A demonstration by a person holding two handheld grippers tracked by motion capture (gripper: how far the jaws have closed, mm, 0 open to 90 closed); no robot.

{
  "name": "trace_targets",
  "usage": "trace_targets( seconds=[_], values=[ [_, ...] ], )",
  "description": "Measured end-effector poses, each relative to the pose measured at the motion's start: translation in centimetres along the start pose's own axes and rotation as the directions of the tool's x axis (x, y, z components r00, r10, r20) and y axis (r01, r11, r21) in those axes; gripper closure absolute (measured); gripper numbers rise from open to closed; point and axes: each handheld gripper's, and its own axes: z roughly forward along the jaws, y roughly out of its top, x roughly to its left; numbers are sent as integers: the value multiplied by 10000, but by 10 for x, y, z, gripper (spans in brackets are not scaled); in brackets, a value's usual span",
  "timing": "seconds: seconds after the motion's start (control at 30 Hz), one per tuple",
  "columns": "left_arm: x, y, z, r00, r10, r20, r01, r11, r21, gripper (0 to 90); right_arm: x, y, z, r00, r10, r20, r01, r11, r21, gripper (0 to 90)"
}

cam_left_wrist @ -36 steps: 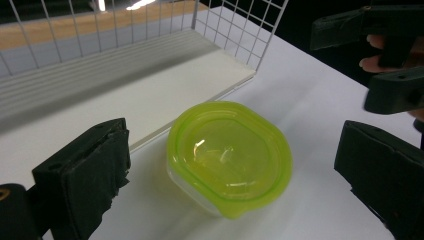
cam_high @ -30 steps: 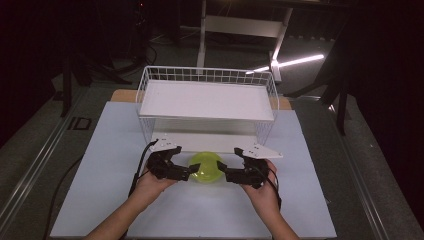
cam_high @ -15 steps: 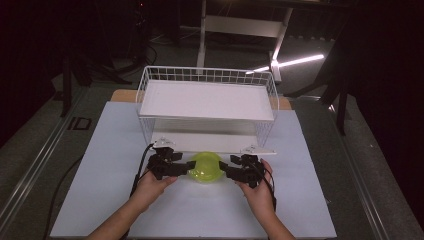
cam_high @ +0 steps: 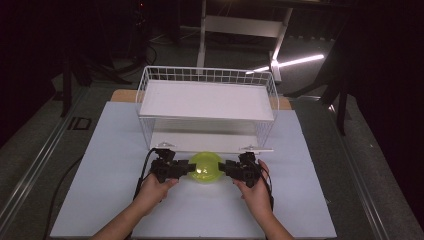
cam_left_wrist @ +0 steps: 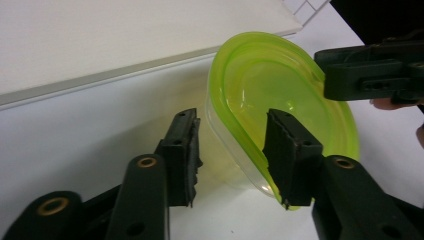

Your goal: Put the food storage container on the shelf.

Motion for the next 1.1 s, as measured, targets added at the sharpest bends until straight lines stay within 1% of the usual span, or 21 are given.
trace_targets(
  seconds=[0.03, 0.07, 0.1, 0.2, 0.23, 0.27, 0.33, 0.4, 0.47, 0.5, 0.53, 0.57, 0.6, 0.63, 0.67, 0.7, 0.77, 0.83, 0.9, 1.0, 1.1],
  values=[
    [-1, 0, 0, 10000, 52, 72, -52, 10000, 29, 629, 1, 0, 0, 10000, -18, 42, 18, 10000, 81, 649],
    [-2, 0, 0, 9999, 104, 67, -104, 9999, 73, 629, 1, 0, 0, 10000, -18, 42, 18, 10000, 81, 649],
    [-3, 1, -1, 9999, 105, 12, -105, 9999, 99, 632, 3, -1, 1, 10000, -6, 1, 6, 9998, 221, 663],
    [-4, 0, -3, 9999, 119, 14, -119, 9999, 126, 659, 7, -3, 0, 9999, -51, 106, 48, 9998, 212, 687],
    [-5, -1, -3, 9999, 135, 76, -136, 9998, 118, 665, 8, -3, -1, 9999, 102, -8, -102, 9997, 203, 699],
    [-5, -1, -4, 9998, 149, 108, -151, 9997, 167, 670, 9, -4, -2, 9998, 179, 8, -179, 9996, 195, 707],
    [-4, -1, -5, 9997, -13, 244, 8, 9998, 189, 695, 12, -6, -4, 9999, 159, 38, -159, 9997, 171, 723],
    [-5, -2, -6, 9998, 70, 170, -73, 9998, 192, 695, 14, -6, -4, 9999, 75, 73, -76, 9999, 144, 725],
    [-6, -4, -8, 9998, -27, 198, 25, 9999, 147, 715, 16, -8, -6, 9999, 20, 117, -21, 10000, 79, 742],
    [-7, -5, -9, 9998, -38, 184, 35, 9999, 119, 726, 17, -9, -7, 9999, 109, 55, -109, 9999, 74, 751],
    [-8, -7, -12, 9982, -519, 303, 520, 9986, -16, 747, 17, -10, -8, 9998, 215, -37, -215, 9997, 80, 760],
    [-8, -7, -12, 9982, -519, 303, 520, 9986, -16, 758, 17, -10, -8, 9998, 215, -37, -215, 9997, 80, 760],
    [-8, -9, -13, 9973, -639, 364, 642, 9979, -53, 758, 19, -10, -9, 9997, 225, 3, -225, 9997, 99, 764],
    [-10, -10, -15, 9980, -530, 333, 533, 9986, -73, 769, 21, -11, -10, 9999, 106, 117, -107, 9999, 100, 774],
    [-12, -11, -16, 9992, -337, 207, 338, 9994, -48, 781, 23, -12, -11, 9998, 3, 193, -3, 10000, 36, 790],
    [-13, -11, -18, 9998, -151, 101, 153, 9997, -195, 801, 24, -13, -13, 9999, -2, 152, 2, 10000, -9, 794],
    [-15, -7, -24, 10000, 14, 11, -14, 9992, -408, 806, 29, -13, -14, 9993, -274, 260, 277, 9996, -83, 797],
    [-17, -3, -27, 9997, 209, -120, -214, 9985, -497, 808, 33, -12, -15, 9988, -359, 341, 367, 9991, -213, 797],
    [-19, 1, -30, 9994, 288, -202, -300, 9976, -630, 809, 34, -8, -16, 9992, -249, 325, 259, 9992, -310, 797],
    [-19, 8, -31, 9980, 505, -390, -538, 9947, -875, 808, 37, -1, -18, 9986, -305, 426, 327, 9981, -524, 797],
    [-15, 13, -29, 9977, 466, -485, -519, 9919, -1157, 806, 38, 6, -18, 9983, -294, 512, 328, 9973, -661, 798]
  ],
)
